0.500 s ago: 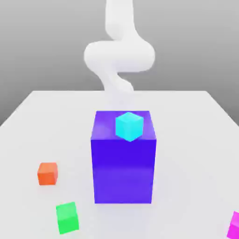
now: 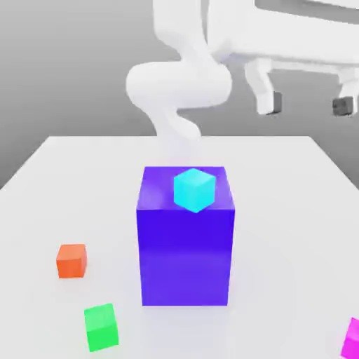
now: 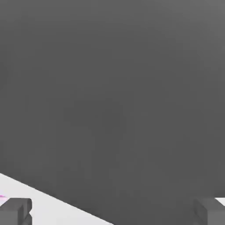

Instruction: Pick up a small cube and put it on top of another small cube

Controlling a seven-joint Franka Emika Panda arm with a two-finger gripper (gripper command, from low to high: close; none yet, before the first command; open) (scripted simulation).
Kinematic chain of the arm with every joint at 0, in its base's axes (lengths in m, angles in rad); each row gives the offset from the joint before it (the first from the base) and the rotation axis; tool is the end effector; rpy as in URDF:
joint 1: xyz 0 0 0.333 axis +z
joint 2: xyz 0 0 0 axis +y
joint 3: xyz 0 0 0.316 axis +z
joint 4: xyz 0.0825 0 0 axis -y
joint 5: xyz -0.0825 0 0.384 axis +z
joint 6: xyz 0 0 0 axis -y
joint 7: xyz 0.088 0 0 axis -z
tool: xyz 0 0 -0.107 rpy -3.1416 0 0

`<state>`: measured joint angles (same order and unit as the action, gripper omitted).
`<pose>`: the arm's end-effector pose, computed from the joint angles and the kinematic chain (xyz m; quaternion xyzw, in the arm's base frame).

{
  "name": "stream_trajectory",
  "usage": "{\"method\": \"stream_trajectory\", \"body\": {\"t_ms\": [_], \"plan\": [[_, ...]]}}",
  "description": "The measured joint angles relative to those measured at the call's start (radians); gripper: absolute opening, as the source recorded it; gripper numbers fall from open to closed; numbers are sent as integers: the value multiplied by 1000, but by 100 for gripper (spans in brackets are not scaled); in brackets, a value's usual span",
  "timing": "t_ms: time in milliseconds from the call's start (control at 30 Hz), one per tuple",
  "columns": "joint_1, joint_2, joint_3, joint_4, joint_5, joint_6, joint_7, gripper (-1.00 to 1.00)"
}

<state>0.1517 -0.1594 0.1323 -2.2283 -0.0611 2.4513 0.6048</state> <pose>0.5080 0.1506 0.4799 -0.9719 0.1364 -0.1853 0.0506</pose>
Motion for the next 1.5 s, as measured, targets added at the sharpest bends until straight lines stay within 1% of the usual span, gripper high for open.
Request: {"method": "stream_trajectory", "body": {"t_ms": [500, 667, 700, 900, 1033, 1100, 1500], "plan": [[154, 549, 89, 62, -113, 124, -123, 0], [202, 731, 55, 99, -168, 232, -104, 0], [207, 751, 48, 104, -174, 246, -100, -100], [209, 761, 45, 106, -177, 253, -98, -100], [185, 659, 78, 82, -142, 177, -124, -100], [173, 631, 87, 92, -136, 150, -152, -100], [-37, 577, -3, 76, -235, 142, -545, -100]]}}
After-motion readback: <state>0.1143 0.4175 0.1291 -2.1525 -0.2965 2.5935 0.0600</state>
